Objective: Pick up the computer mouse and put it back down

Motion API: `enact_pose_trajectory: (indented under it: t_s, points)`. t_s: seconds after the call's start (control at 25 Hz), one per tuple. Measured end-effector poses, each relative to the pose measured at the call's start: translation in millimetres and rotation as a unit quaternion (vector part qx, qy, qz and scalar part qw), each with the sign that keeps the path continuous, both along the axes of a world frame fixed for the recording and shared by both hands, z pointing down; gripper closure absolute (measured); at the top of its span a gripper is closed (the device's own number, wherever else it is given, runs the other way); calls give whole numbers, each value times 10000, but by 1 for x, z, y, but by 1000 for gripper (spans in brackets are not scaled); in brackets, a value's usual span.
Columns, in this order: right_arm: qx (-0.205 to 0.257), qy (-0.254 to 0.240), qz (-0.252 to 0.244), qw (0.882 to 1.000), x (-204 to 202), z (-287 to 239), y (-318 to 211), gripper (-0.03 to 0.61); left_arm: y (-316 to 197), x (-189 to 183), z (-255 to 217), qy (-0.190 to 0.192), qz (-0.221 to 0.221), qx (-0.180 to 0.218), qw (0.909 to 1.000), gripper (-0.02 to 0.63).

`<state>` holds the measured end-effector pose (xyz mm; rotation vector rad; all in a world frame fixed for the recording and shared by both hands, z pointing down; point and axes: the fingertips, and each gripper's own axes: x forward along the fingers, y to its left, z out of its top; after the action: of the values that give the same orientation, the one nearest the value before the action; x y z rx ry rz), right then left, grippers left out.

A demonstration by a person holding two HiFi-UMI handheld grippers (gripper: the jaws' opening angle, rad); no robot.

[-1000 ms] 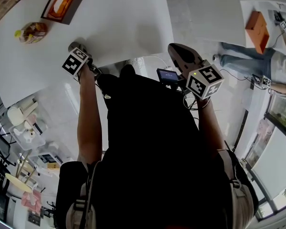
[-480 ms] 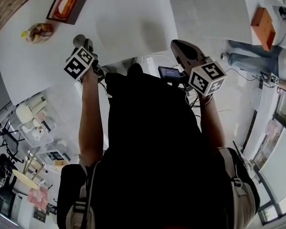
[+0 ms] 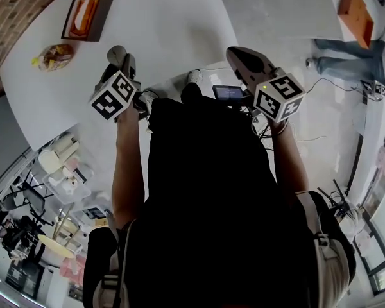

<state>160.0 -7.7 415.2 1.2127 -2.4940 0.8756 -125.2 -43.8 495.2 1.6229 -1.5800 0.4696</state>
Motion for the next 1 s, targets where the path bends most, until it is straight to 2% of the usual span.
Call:
enact_pose_trajectory:
  t_s: [0.28,0.48,0.76,1.0]
  points:
    - [115,-156,195,9996,7,-3,9,561,3,31,-25,-118,655,184,9976,321]
    - [186,-215,253,9993,6,-8,16,561,11,51,-39,-17,1051,239,9942,324]
    - [253,-255,319,9988,-6,-14,18,561,10,59,-56,-334,1763,352,9831,324]
    - [304,-291,535,9977,-19,-19,19,561,4,61,-55,-380,2258,316,9729,325]
